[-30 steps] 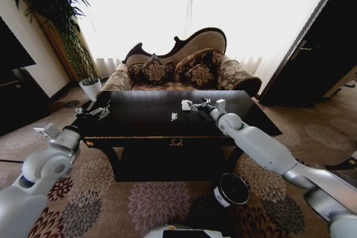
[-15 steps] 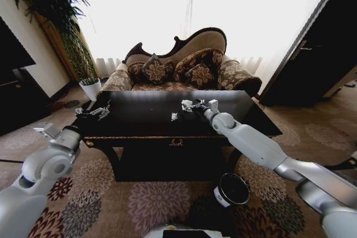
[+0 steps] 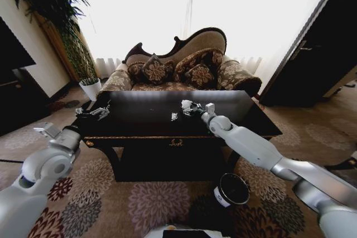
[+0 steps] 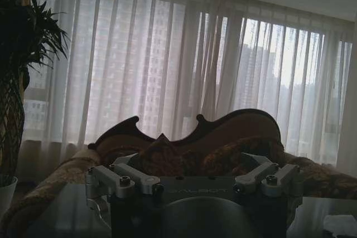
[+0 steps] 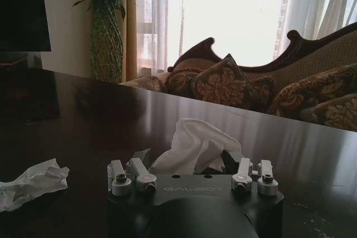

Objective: Move to the front of the table and place the trash on the table into the trash bin.

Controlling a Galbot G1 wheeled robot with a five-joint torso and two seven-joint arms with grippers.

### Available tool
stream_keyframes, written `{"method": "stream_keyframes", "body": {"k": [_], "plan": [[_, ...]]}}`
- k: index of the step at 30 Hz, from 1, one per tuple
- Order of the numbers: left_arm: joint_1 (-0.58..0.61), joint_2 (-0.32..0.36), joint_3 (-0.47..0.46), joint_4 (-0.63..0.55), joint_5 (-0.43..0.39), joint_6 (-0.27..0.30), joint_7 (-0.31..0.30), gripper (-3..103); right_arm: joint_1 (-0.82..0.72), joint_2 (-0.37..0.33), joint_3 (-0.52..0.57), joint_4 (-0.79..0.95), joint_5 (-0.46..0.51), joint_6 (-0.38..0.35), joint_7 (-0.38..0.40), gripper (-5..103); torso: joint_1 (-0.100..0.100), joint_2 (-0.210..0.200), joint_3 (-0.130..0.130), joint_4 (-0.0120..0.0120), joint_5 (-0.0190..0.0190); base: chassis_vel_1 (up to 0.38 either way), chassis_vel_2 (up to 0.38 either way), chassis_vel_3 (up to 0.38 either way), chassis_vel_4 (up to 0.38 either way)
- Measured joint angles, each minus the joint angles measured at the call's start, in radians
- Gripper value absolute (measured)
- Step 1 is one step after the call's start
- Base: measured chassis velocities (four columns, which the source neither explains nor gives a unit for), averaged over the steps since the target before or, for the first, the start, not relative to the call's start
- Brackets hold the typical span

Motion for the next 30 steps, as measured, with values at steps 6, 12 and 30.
{"method": "stream_keyframes", "body": {"k": [6,12,30], "plan": [[0.000,0.000,0.000,0.000,0.000,0.000,0.000,100,0.001,0.003,-0.004,-0.008,-0.008,0.006,-0.003,51,0.000,0.000,0.000,0.0000,0.0000,0.000,0.000,0.000,0.000],[0.000,0.000,0.000,0.000,0.000,0.000,0.000,100,-0.002,-0.002,-0.002,-0.007,-0.011,0.009,-0.004,34,0.000,0.000,0.000,0.0000,0.0000,0.000,0.000,0.000,0.000],[0.000,0.000,0.000,0.000,0.000,0.000,0.000,100,-0.020,-0.016,0.027,0.023,-0.015,0.013,0.008,0,0.000,0.000,0.000,0.0001,0.0000,0.000,0.000,0.000,0.000]]}}
